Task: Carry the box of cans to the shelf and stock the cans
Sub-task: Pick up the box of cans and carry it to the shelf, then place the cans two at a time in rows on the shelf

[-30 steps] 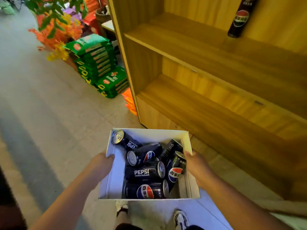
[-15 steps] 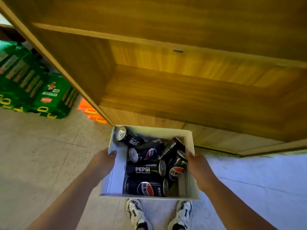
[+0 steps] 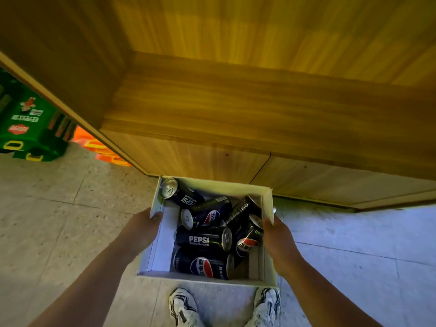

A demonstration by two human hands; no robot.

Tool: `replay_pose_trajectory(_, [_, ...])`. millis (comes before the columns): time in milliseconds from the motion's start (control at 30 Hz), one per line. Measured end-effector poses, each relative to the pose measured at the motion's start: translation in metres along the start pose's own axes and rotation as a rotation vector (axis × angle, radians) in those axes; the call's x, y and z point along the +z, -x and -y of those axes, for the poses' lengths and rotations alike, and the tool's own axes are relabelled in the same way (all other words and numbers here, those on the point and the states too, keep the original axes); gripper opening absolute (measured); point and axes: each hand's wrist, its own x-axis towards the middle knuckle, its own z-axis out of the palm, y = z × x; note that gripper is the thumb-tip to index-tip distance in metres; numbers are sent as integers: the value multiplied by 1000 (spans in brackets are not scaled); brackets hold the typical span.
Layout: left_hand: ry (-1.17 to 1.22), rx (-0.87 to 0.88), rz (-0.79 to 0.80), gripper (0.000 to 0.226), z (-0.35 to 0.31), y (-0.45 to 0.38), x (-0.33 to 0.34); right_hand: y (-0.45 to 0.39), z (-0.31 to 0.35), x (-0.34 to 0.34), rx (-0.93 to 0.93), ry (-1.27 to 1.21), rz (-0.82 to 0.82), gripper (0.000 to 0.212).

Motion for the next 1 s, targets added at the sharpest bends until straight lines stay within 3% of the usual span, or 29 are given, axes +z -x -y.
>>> replay_pose_trajectory(333, [-30,0,-21,24,78,-146,100,-151,-100,92,23,0,32,28])
replay_pose_trajectory(433, [-15,9,-17,20,96,-185,131,-190,-127,111,2,-98,76,28])
replay_pose_trajectory(667, [21,36,7,27,121,-268,205,-281,-173,136,25,15,-1,39])
replay_pose_trajectory(1000, [-32,90,-7,20,128,-345,287,-359,-215,145,6,15,-30,36])
